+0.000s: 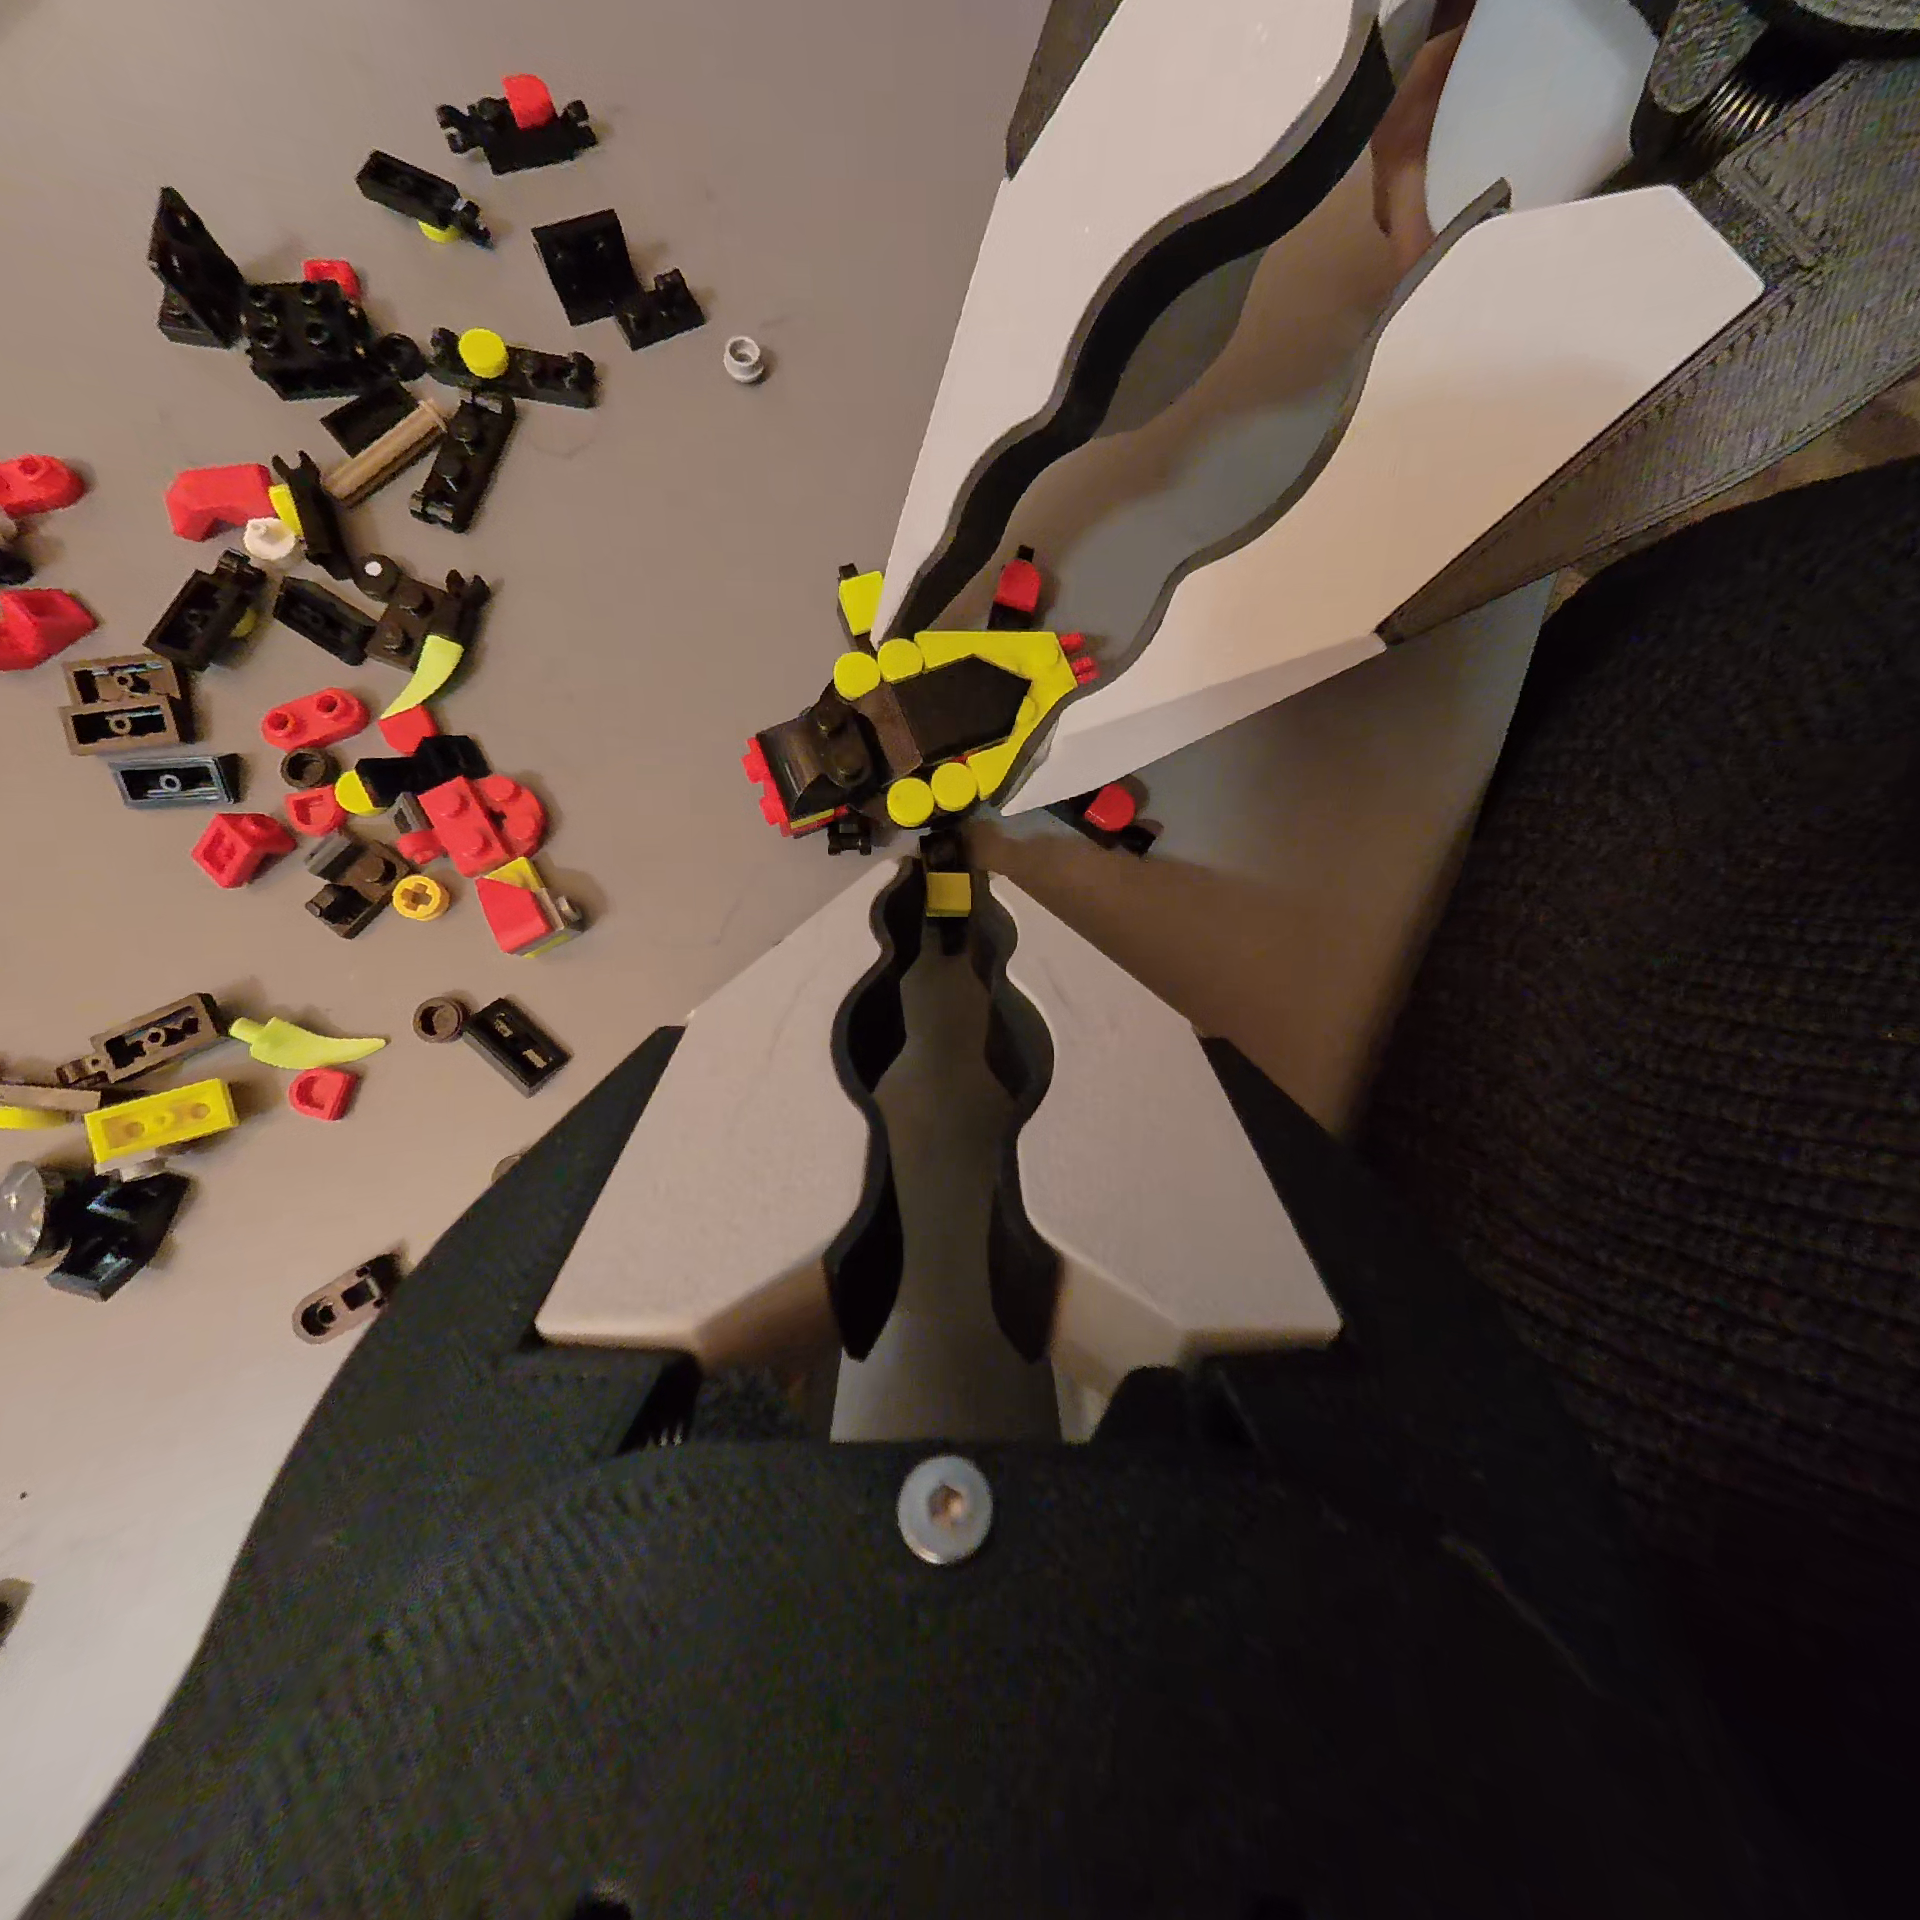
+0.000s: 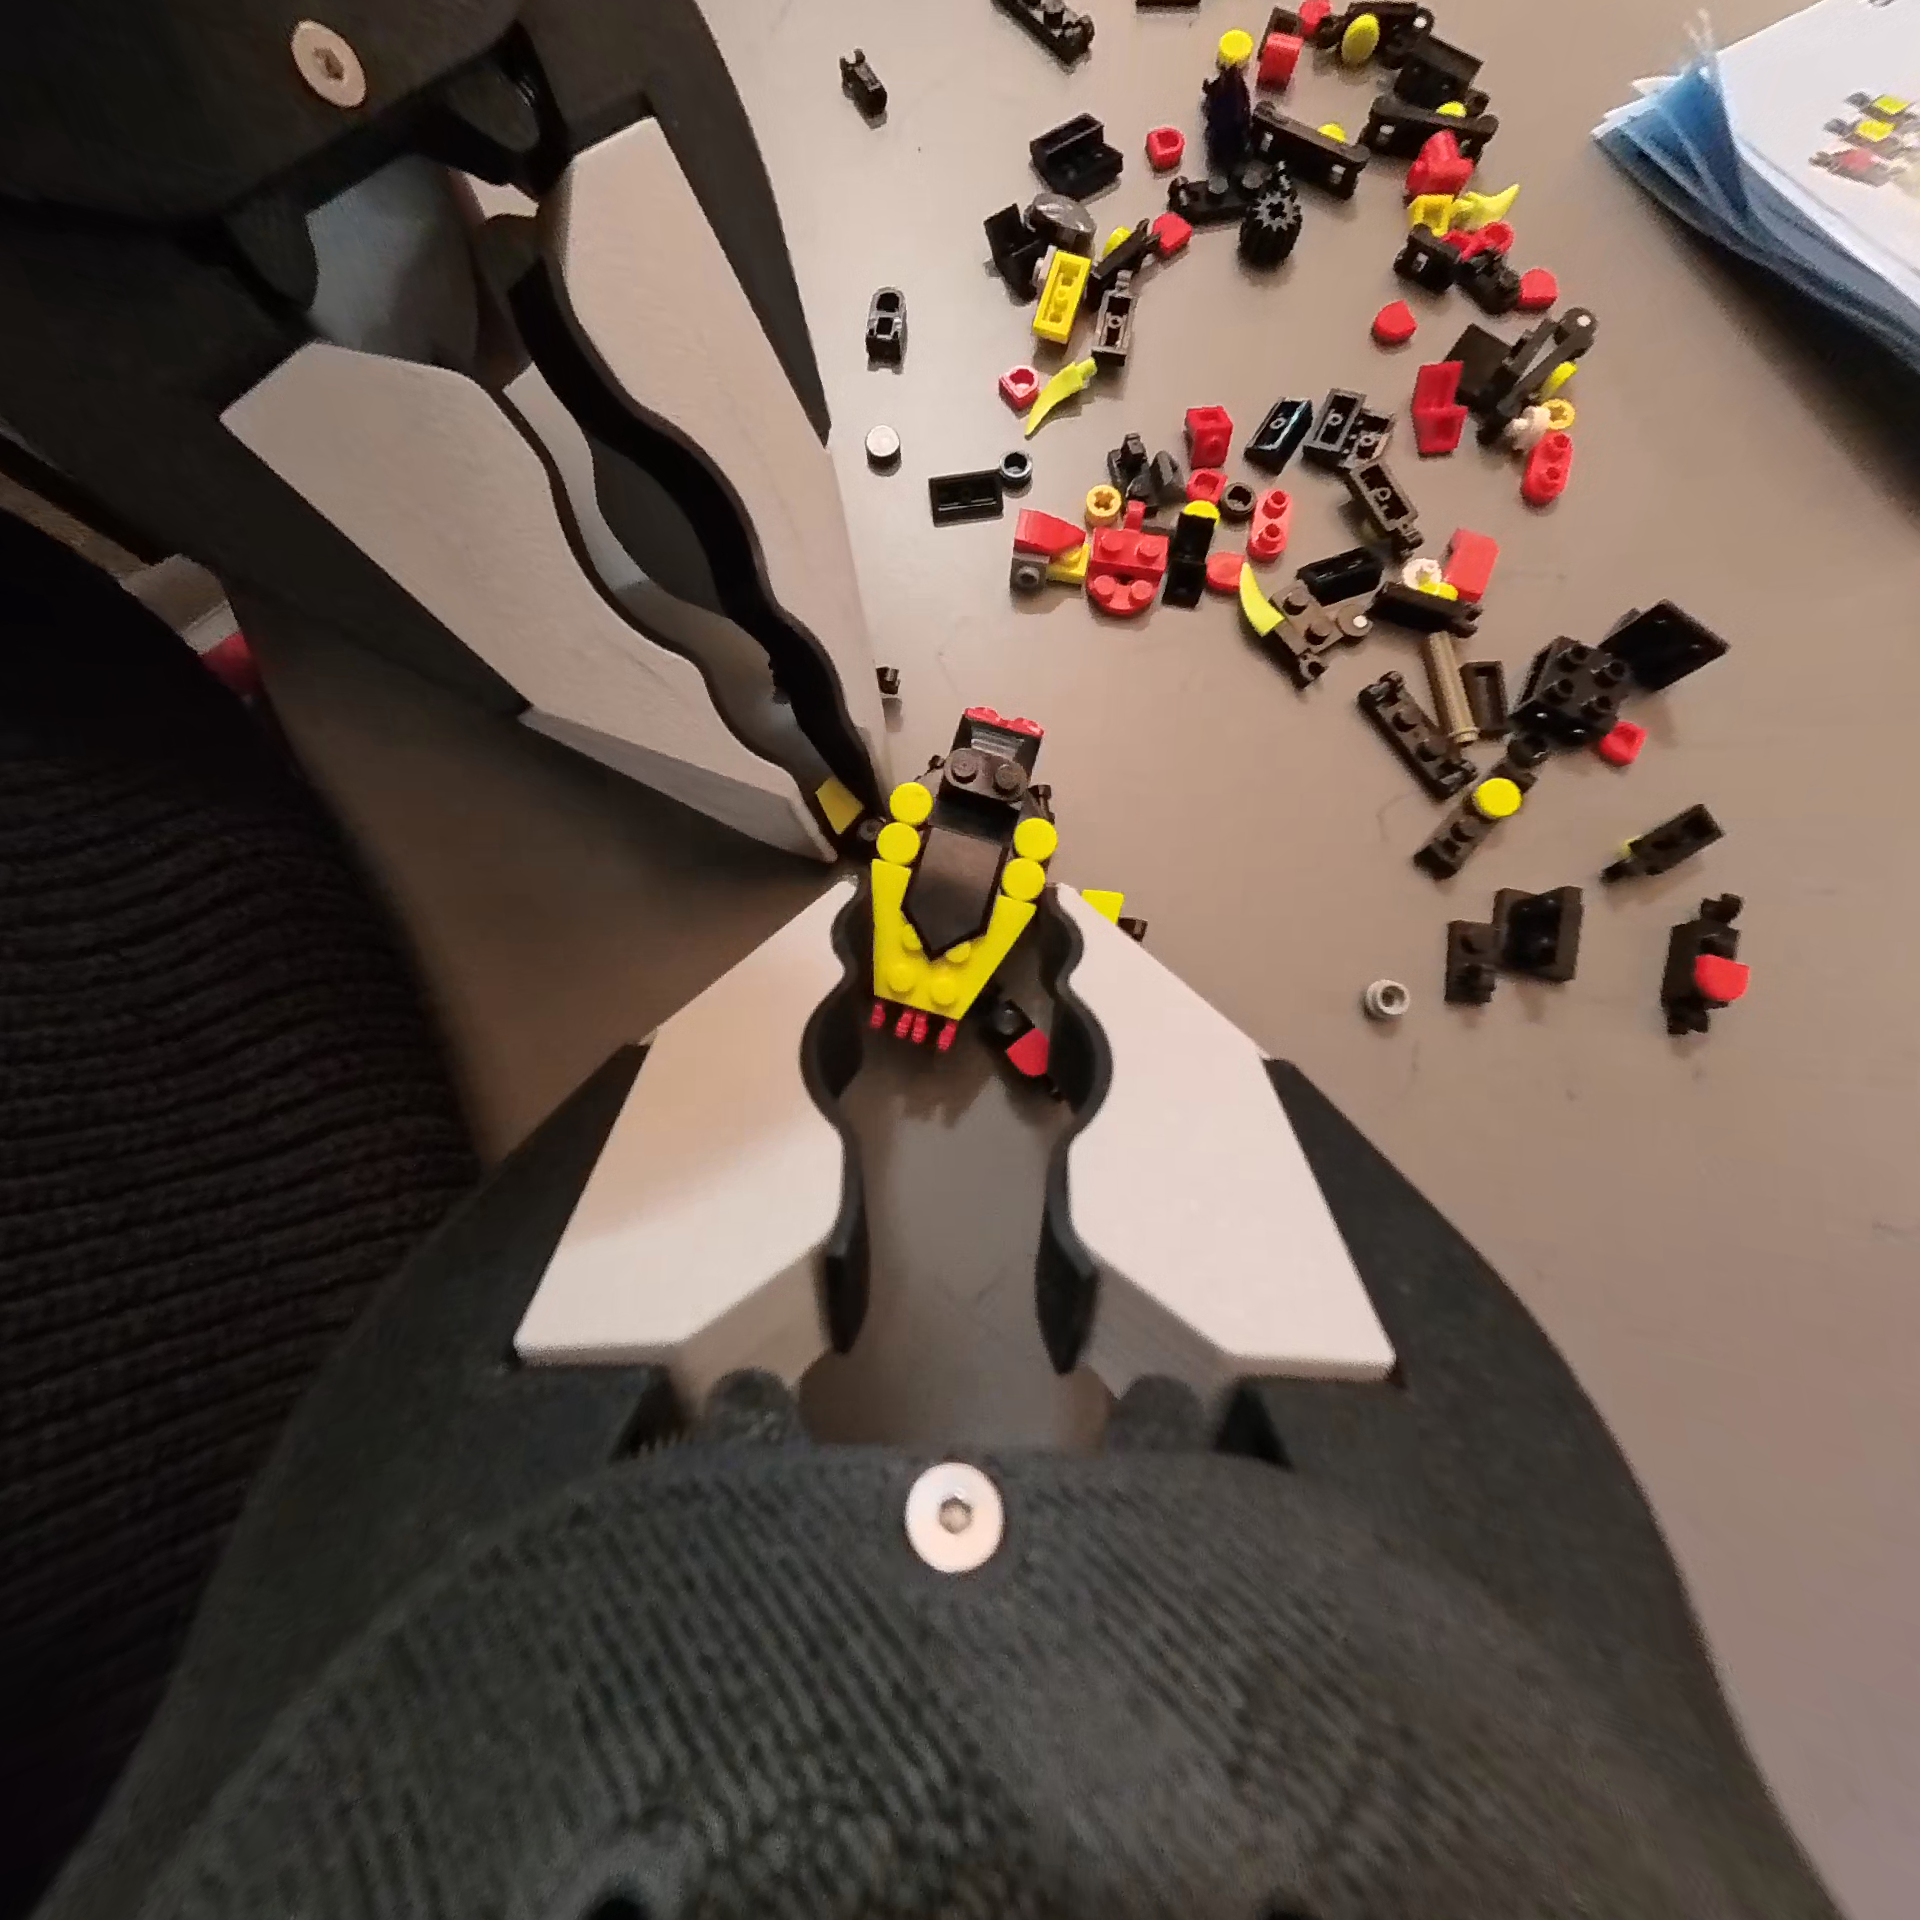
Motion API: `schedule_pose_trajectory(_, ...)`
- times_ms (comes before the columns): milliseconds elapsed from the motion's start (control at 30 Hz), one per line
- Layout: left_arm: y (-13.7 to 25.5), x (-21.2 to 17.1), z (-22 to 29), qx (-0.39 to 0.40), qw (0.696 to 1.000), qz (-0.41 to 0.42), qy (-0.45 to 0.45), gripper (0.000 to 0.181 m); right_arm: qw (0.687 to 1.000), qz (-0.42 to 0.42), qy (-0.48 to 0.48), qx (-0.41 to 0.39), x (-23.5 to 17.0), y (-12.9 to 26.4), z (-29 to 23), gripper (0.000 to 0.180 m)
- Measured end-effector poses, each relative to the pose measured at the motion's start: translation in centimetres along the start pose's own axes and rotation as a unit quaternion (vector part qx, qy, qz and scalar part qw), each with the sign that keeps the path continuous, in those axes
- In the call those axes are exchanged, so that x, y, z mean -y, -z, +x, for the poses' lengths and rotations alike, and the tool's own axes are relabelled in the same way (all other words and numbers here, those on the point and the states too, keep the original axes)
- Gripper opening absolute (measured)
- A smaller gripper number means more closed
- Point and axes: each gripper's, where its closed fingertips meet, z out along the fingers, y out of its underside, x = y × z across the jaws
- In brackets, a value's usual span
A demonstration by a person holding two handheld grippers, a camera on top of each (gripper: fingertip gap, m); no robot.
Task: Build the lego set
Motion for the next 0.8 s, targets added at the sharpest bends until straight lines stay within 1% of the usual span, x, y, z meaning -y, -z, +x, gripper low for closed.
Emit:
schedule_pose_trajectory(200, 0.2, 0.5, -0.3, 0.006, 1.0, 0.017, 0.004, 0.006, 1.0, 0.015, 0.012, -0.006, 0.4, 0.0, 0.3, 0.036)
schedule_pose_trajectory(300, 0.5, 1.2, -0.3, 0.008, 0.999, 0.04, -0.006, 0.005, 1.0, 0.007, -0.007, 0.008, 0.0, -0.6, 0.2, 0.042)
schedule_pose_trajectory(367, 0.5, 1.2, -0.2, 0.013, 0.999, 0.04, -0.015, 0.005, 1.0, 0.01, -0.021, 0.016, 0.0, -0.6, 0.4, 0.036)
schedule_pose_trajectory(433, 0.4, 1.3, -0.2, 0.012, 0.999, 0.04, -0.015, 0.006, 0.999, 0.009, -0.029, 0.022, 0.0, -0.5, 0.4, 0.035)
schedule_pose_trajectory(600, 0.6, 1.3, -0.1, 0.016, 0.999, 0.037, -0.012, 0.007, 1.0, -0.001, 0.001, -0.008, 0.0, -0.4, 0.7, 0.032)
schedule_pose_trajectory(800, 0.7, 1.6, -0.3, 0.029, 0.999, 0.045, -0.011, 0.007, 1.0, 0.008, -0.027, -0.013, 0.2, -0.2, 1.1, 0.029)
